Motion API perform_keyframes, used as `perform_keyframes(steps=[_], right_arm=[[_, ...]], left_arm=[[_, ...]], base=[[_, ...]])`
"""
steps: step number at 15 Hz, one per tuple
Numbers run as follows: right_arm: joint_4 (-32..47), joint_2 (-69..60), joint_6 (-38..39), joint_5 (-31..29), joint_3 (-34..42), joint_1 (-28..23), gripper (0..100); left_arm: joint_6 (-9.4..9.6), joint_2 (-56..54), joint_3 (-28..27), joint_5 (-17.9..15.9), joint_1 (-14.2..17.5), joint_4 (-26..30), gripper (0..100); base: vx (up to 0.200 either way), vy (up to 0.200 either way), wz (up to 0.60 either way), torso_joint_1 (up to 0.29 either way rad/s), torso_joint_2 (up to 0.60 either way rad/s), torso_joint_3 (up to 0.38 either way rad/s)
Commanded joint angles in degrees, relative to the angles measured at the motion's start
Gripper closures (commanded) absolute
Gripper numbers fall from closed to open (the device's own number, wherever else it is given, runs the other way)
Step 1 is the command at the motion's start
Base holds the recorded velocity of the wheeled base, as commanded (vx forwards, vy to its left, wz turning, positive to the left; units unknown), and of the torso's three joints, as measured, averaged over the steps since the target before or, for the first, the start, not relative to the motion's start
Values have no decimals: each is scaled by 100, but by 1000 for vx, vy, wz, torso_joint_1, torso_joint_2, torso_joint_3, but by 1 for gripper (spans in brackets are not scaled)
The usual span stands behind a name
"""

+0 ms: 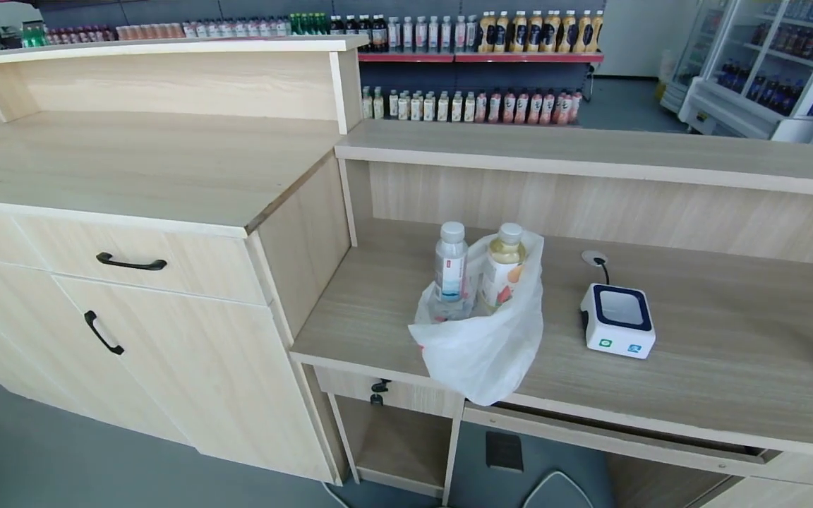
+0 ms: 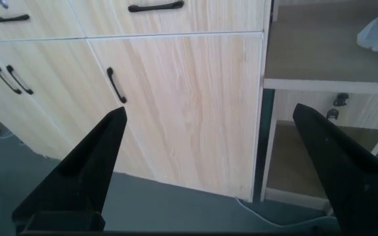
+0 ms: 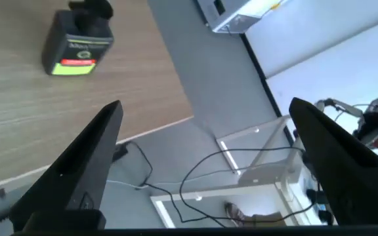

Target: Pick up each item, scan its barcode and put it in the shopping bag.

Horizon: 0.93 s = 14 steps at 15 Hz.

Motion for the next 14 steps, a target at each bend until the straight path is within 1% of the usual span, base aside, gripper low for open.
perform_keyframes(steps=[1, 2, 3, 4, 5, 6, 7, 8, 11, 14], right_arm=[[15, 988, 72, 196, -496, -252, 0], [217, 1480, 301, 1031, -901, -252, 0], [393, 1771, 345, 1699, -1287, -252, 0], [455, 1902, 362, 1919, -1489, -252, 0], [630, 2017, 371, 2279, -1823, -252, 0], [1017, 2105, 389, 2903, -2245, -252, 0], [1360, 2131, 345, 3316, -2439, -252, 0], [1545, 2157, 195, 3430, -2474, -252, 0], [1580, 2324, -648, 3466, -2342, -252, 0], [1501, 2562, -1026, 3395, -2412, -252, 0]], left_arm=[[-1, -2, 0, 4, 0, -8, 0], [-1, -2, 0, 4, 0, -8, 0], [-1, -2, 0, 4, 0, -8, 0], [-1, -2, 0, 4, 0, -8, 0], [-1, -2, 0, 4, 0, -8, 0], [8, -2, 0, 4, 0, -8, 0], [-1, -2, 0, 4, 0, -8, 0], [-1, -2, 0, 4, 0, -8, 0], [-1, -2, 0, 4, 0, -8, 0], [-1, -2, 0, 4, 0, -8, 0]], base=[[0, 0, 0, -80, 144, 66], [0, 0, 0, -41, 71, 32], [0, 0, 0, -7, 51, 17], [0, 0, 0, 0, 0, 0], [0, 0, 0, 0, 0, 0], [0, 0, 0, 0, 0, 0], [0, 0, 0, 0, 0, 0], [0, 0, 0, 0, 0, 0], [0, 0, 0, 0, 0, 0], [0, 0, 0, 0, 0, 0]])
